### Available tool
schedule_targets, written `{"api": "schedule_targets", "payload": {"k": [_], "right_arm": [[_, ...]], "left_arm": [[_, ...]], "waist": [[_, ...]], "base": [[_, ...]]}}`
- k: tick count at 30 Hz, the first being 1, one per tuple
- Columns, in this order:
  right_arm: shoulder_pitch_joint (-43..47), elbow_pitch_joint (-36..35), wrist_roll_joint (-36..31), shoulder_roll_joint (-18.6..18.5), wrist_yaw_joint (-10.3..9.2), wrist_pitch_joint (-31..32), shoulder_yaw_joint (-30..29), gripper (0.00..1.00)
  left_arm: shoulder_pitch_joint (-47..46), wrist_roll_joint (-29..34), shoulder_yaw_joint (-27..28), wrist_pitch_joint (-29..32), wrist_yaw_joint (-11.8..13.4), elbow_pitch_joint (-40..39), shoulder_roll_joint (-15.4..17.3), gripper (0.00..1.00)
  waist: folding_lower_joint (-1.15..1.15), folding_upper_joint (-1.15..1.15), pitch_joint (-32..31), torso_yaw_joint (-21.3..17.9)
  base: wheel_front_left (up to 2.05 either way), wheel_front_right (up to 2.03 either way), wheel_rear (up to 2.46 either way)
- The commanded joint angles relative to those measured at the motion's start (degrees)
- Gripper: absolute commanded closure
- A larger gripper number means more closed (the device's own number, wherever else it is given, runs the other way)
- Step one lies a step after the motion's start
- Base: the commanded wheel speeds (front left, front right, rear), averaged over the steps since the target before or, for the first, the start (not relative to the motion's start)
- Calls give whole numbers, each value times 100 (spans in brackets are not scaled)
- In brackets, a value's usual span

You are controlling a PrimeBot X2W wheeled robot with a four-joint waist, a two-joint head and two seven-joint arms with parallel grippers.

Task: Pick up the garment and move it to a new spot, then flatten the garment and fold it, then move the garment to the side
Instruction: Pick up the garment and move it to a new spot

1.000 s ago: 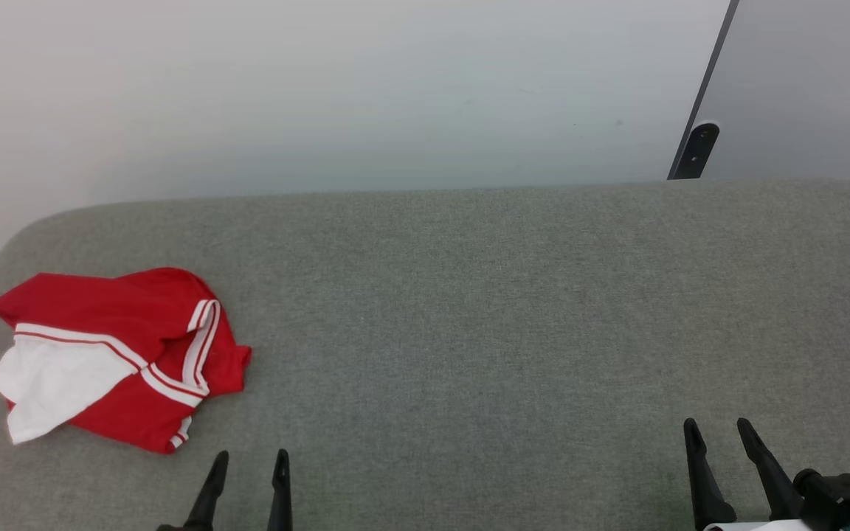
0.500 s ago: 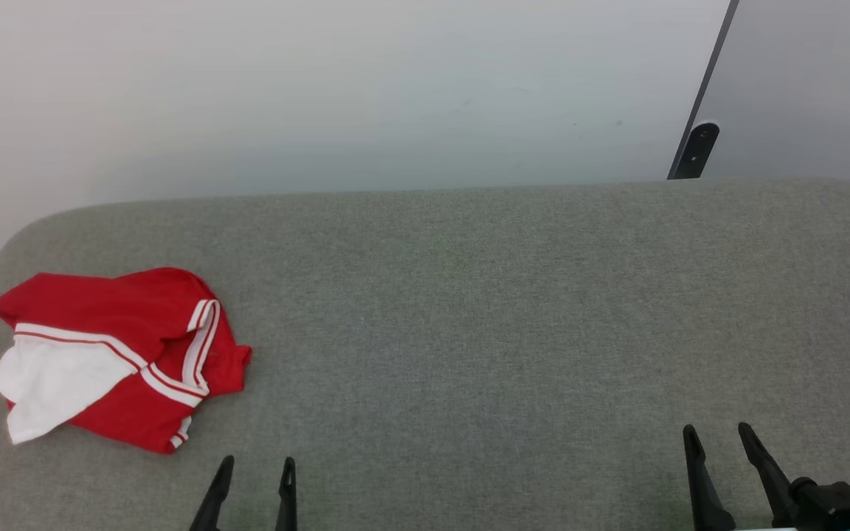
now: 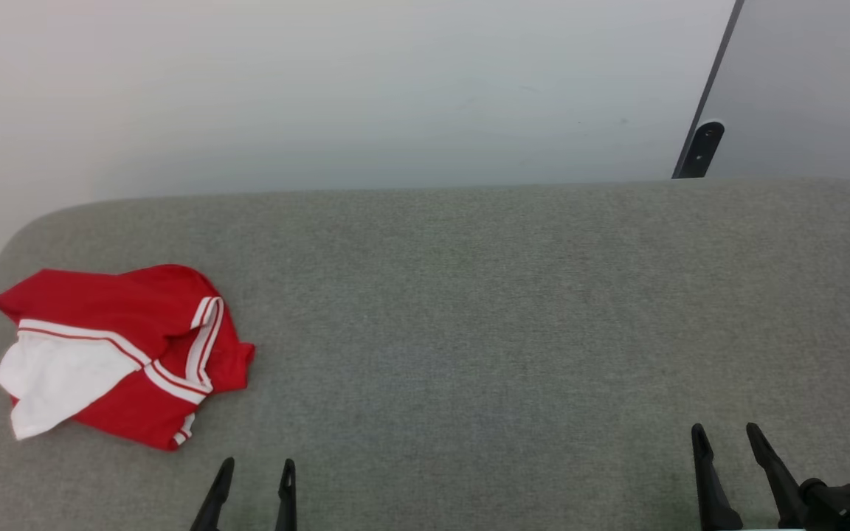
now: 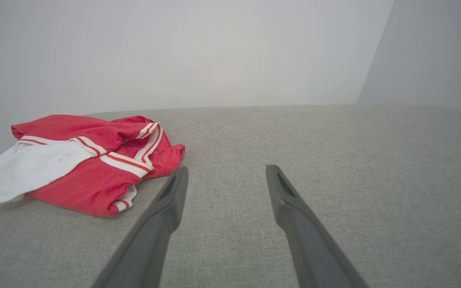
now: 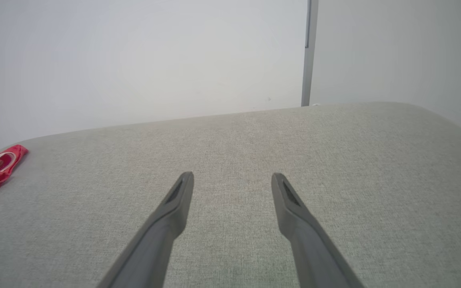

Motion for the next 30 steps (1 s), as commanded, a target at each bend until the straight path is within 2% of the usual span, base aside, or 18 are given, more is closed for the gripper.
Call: {"api": "schedule_targets", "payload": {"k": [1,8,14,26,30], "right_arm": [[24,-6,59,17,-6,-33,-21,0],[47,-60,18,18,-6,-49,-33,0],[-67,-161,-116,18,-6,42,63,0],[-531,-123,-172,-236,-6,328,855,0],[-929,-37,-78,-408,-6,454,1526,0]], "left_arm": [[-39,-16,14,-4,-9,12,-8,0],[-137,-65,39,-4,35,86,-29,0],[-195,-155,17,-4,24,156,-39,0],[-31,-429,-67,-4,276,136,-53,0],[108,-663,-7,-4,553,-96,-52,0]], "waist": [[0,0,7,38],[0,0,64,481],[0,0,135,1204],[0,0,182,2842],[0,0,340,2978]], "base": [[0,0,0],[0,0,0],[0,0,0],[0,0,0],[0,0,0]]}}
